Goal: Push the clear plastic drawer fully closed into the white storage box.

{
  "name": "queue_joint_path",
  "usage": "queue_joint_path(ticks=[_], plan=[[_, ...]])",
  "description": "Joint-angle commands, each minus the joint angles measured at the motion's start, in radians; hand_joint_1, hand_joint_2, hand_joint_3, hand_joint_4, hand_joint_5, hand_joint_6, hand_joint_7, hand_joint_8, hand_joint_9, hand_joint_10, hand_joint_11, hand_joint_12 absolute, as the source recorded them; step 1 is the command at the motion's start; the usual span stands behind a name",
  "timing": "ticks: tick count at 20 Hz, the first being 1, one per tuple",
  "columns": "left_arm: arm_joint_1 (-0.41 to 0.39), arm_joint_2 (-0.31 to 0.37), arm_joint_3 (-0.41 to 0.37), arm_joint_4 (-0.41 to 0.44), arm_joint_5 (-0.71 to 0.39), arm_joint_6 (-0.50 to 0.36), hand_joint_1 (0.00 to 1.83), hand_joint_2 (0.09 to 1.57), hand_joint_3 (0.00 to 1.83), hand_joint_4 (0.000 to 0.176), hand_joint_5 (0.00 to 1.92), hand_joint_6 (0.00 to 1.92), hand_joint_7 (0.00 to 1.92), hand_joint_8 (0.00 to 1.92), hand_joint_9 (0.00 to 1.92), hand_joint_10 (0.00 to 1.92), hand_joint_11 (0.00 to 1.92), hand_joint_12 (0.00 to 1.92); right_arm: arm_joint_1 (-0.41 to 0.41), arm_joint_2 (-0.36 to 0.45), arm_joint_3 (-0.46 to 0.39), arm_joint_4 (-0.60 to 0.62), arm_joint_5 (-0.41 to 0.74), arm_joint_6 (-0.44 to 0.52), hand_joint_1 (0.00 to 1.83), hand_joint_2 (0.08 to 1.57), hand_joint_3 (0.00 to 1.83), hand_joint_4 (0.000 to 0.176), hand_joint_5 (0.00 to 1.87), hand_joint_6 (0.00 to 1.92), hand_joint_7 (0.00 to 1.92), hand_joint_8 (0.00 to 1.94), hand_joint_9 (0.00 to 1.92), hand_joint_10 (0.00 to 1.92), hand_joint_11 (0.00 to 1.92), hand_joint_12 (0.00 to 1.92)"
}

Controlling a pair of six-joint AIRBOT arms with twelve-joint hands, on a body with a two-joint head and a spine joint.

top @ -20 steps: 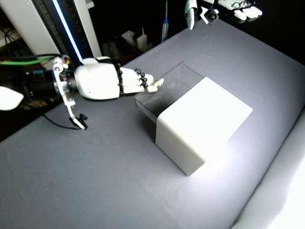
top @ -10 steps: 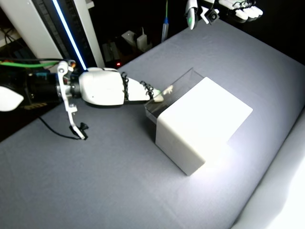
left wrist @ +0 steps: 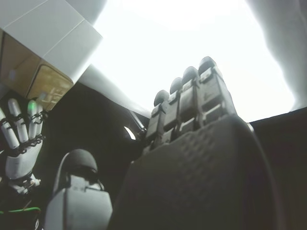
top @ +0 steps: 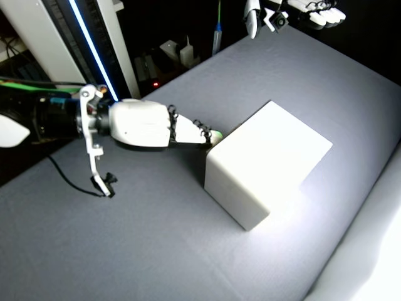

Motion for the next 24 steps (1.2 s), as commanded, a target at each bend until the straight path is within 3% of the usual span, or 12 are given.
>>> queue_joint_path(ticks=[1, 2, 4, 5, 8, 12, 13, 15, 17, 18, 22, 24], plan=[[0.0, 0.009, 0.005, 0.011, -0.124, -0.007, 0.0, 1.08, 0.02, 0.048, 0.0, 0.0, 0.0, 0.0, 0.0, 0.0, 0.0, 0.0, 0.017, 0.005, 0.018, 0.07, 0.087, -0.012, 0.0, 1.06, 0.0, 0.007, 0.46, 0.01, 0.22, 0.0, 0.0, 0.0, 0.0, 0.0], [0.0, 0.009, 0.006, 0.011, -0.124, -0.007, 0.0, 1.09, 0.02, 0.051, 0.0, 0.0, 0.0, 0.0, 0.0, 0.0, 0.0, 0.0, 0.017, 0.002, 0.036, 0.096, 0.086, -0.015, 0.0, 1.06, 0.0, 0.048, 0.42, 0.0, 0.19, 0.0, 0.0, 0.0, 0.0, 0.0], [0.0, 0.008, 0.008, 0.011, -0.124, -0.009, 0.0, 1.09, 0.02, 0.05, 0.0, 0.0, 0.0, 0.0, 0.0, 0.0, 0.0, 0.0, 0.017, -0.003, 0.066, 0.145, 0.089, -0.015, 0.0, 1.06, 0.0, 0.044, 0.39, 0.0, 0.18, 0.0, 0.0, 0.0, 0.0, 0.0], [0.0, 0.008, 0.008, 0.011, -0.124, -0.01, 0.0, 1.1, 0.02, 0.052, 0.0, 0.0, 0.0, 0.0, 0.0, 0.0, 0.0, 0.0, 0.017, -0.003, 0.071, 0.163, 0.095, -0.015, 0.0, 1.08, 0.01, 0.071, 0.39, 0.0, 0.17, 0.0, 0.0, 0.0, 0.0, 0.0], [0.004, 0.008, 0.008, 0.011, -0.124, -0.014, 0.0, 1.1, 0.02, 0.051, 0.0, 0.0, 0.0, 0.0, 0.0, 0.0, 0.0, 0.0, -0.003, 0.004, 0.028, 0.126, 0.154, 0.061, 0.0, 1.03, 0.0, 0.029, 0.44, 0.02, 0.22, 0.02, 0.06, 0.02, 0.02, 0.01], [0.014, 0.013, 0.002, 0.008, -0.124, -0.016, 0.0, 1.1, 0.02, 0.044, 0.0, 0.0, 0.0, 0.0, 0.0, 0.0, 0.0, 0.0, -0.052, 0.072, -0.037, 0.075, 0.263, 0.17, 0.0, 1.09, 0.01, 0.058, 0.42, 0.0, 0.24, 0.0, 0.1, 0.0, 0.04, 0.05], [0.014, 0.013, 0.002, 0.008, -0.124, -0.016, 0.0, 1.1, 0.02, 0.043, 0.0, 0.0, 0.0, 0.0, 0.0, 0.0, 0.0, 0.0, -0.059, 0.084, -0.046, 0.073, 0.274, 0.173, 0.0, 1.1, 0.01, 0.02, 0.43, 0.0, 0.21, 0.0, 0.1, 0.0, 0.05, 0.06], [0.015, 0.015, 0.0, 0.007, -0.124, -0.016, 0.0, 1.1, 0.02, 0.043, 0.0, 0.0, 0.0, 0.0, 0.0, 0.0, 0.0, 0.0, -0.081, 0.129, -0.085, 0.073, 0.319, 0.176, 0.0, 1.09, 0.01, 0.119, 0.22, 0.0, 0.1, 0.0, 0.0, 0.0, 0.0, 0.0], [0.022, 0.015, -0.001, 0.001, -0.124, -0.016, 0.0, 1.11, 0.02, 0.021, 0.0, 0.0, 0.0, 0.0, 0.0, 0.0, 0.0, 0.0, -0.104, 0.16, -0.107, 0.074, 0.367, 0.19, 0.0, 1.1, 0.01, 0.108, 0.24, 0.01, 0.12, 0.01, 0.0, 0.0, 0.0, 0.0], [0.026, 0.015, -0.002, -0.001, -0.124, -0.016, 0.0, 1.11, 0.02, 0.012, 0.0, 0.0, 0.0, 0.0, 0.0, 0.0, 0.0, 0.0, -0.111, 0.171, -0.114, 0.08, 0.387, 0.193, 0.0, 1.11, 0.01, 0.041, 0.28, 0.02, 0.14, 0.01, 0.0, 0.0, 0.0, 0.0], [0.033, 0.019, -0.005, -0.005, -0.124, -0.016, 0.0, 1.09, 0.01, 0.007, 0.0, 0.0, 0.0, 0.0, 0.0, 0.0, 0.0, 0.0, -0.152, 0.219, -0.133, 0.137, 0.477, 0.186, 0.0, 1.06, 0.0, 0.061, 0.28, 0.0, 0.14, 0.0, 0.01, 0.0, 0.0, 0.0], [0.035, 0.019, -0.006, -0.008, -0.124, -0.016, 0.0, 1.1, 0.02, 0.0, 0.0, 0.0, 0.0, 0.0, 0.0, 0.0, 0.0, 0.0, -0.175, 0.237, -0.143, 0.181, 0.508, 0.152, 0.0, 1.08, 0.0, 0.027, 0.25, 0.0, 0.14, 0.0, 0.0, 0.0, 0.0, 0.0]])
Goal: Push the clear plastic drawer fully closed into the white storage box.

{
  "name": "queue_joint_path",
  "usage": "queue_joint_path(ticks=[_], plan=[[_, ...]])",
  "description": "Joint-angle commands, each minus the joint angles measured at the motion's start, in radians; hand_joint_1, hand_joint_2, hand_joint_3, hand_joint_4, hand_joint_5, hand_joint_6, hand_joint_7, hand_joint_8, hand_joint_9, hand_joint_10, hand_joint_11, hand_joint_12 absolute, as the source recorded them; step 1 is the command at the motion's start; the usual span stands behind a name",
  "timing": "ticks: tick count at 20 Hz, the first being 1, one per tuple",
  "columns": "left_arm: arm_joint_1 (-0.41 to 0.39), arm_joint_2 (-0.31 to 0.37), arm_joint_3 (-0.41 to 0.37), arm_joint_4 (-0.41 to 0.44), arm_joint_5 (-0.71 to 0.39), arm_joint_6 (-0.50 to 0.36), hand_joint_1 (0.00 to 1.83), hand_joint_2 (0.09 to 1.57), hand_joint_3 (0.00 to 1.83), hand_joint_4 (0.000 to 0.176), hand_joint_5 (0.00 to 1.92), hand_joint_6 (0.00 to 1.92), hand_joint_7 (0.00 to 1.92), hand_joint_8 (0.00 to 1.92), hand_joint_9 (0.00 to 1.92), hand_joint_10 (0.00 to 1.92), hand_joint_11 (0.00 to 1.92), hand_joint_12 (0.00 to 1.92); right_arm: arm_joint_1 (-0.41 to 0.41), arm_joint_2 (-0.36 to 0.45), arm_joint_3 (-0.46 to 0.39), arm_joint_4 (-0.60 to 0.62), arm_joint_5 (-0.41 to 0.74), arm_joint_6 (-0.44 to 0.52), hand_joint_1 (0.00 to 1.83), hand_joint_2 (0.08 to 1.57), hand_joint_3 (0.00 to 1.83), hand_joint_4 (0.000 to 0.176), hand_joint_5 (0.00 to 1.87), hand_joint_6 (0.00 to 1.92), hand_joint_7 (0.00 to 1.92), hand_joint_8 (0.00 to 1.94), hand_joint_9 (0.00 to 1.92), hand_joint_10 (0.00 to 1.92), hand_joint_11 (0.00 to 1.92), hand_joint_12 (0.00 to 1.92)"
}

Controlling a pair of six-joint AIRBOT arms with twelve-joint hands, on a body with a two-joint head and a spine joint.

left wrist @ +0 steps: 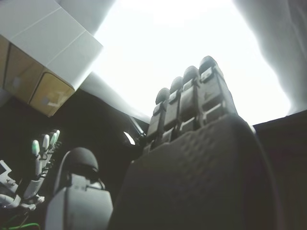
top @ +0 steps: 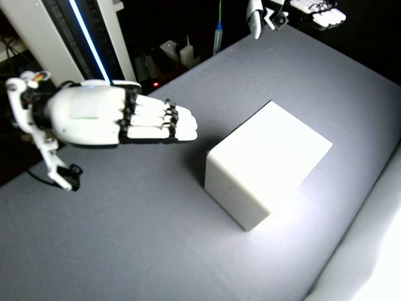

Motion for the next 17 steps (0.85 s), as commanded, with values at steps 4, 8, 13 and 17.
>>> queue_joint_path(ticks=[4, 8, 13, 17], plan=[[0.007, 0.011, -0.003, 0.001, -0.124, -0.001, 0.0, 1.13, 0.03, 0.0, 0.0, 0.0, 0.0, 0.0, 0.0, 0.0, 0.0, 0.0, -0.016, 0.049, -0.008, 0.12, 0.169, -0.082, 0.0, 1.07, 0.0, 0.02, 0.19, 0.0, 0.13, 0.01, 0.03, 0.01, 0.04, 0.02], [0.007, 0.014, -0.007, -0.003, -0.124, 0.0, 0.0, 1.13, 0.03, 0.007, 0.0, 0.0, 0.0, 0.0, 0.0, 0.0, 0.0, 0.0, -0.06, 0.072, -0.006, 0.232, 0.208, -0.147, 0.0, 1.14, 0.03, 0.0, 0.17, 0.0, 0.11, 0.0, 0.01, 0.0, 0.0, 0.0], [0.013, 0.014, -0.009, -0.01, -0.124, -0.002, 0.0, 1.14, 0.04, 0.023, 0.0, 0.0, 0.0, 0.0, 0.0, 0.0, 0.0, 0.0, -0.098, 0.081, -0.003, 0.3, 0.246, -0.151, 0.0, 1.14, 0.02, 0.005, 0.18, 0.01, 0.15, 0.02, 0.03, 0.01, 0.0, 0.0], [0.015, 0.014, -0.012, -0.013, -0.124, -0.002, 0.0, 1.15, 0.04, 0.028, 0.0, 0.0, 0.0, 0.0, 0.0, 0.0, 0.0, 0.0, -0.1, 0.082, -0.005, 0.3, 0.252, -0.151, 0.0, 1.14, 0.02, 0.009, 0.18, 0.0, 0.17, 0.02, 0.04, 0.01, 0.0, 0.0]])
